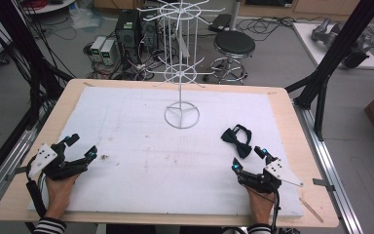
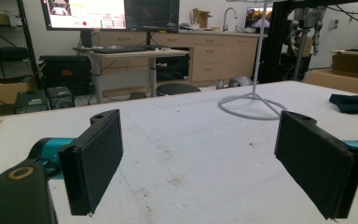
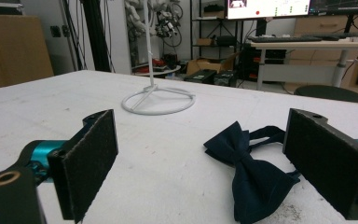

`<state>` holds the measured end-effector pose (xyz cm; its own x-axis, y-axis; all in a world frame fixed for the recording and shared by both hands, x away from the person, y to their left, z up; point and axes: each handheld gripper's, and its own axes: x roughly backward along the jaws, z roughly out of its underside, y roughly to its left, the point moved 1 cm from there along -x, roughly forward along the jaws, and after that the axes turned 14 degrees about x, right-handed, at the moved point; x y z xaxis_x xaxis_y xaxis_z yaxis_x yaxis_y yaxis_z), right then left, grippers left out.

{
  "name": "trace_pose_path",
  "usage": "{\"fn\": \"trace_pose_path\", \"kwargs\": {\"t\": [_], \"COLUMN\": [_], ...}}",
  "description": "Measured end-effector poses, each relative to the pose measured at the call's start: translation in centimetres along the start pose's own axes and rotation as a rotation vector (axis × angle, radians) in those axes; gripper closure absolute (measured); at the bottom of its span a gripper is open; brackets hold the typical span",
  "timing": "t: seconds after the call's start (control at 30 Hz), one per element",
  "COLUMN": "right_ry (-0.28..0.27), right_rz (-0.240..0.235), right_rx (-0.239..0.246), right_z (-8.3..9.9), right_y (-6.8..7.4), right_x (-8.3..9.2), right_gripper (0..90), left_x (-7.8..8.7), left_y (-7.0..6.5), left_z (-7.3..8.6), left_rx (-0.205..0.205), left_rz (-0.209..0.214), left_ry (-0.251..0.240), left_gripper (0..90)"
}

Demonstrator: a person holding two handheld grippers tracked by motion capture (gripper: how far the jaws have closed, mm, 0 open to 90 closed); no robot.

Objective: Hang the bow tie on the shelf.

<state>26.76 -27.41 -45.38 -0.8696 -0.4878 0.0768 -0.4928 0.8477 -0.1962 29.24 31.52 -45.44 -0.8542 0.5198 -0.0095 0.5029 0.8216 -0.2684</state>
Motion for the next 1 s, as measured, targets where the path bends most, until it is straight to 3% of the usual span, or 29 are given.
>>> {"fn": "trace_pose_path", "kwargs": {"t": [0.53,1.0], "right_ry": [0.009,0.103], "right_rz": [0.01,0.029], "right_rx": [-0.015,-0.023], "right_z": [0.0,-0.47], "right_y": [-0.07,-0.84], "right_x": [-0.04,-0.68], "right_gripper": [9.3,9.3], "left_x": [0.07,0.08], "left_y": [-0.08,-0.06], "left_z": [0.05,0.04], "left_rx": [-0.005,-0.005], "left_rz": [-0.007,-0.011], "left_ry": [-0.013,-0.011], "left_gripper": [15.6,15.6]}}
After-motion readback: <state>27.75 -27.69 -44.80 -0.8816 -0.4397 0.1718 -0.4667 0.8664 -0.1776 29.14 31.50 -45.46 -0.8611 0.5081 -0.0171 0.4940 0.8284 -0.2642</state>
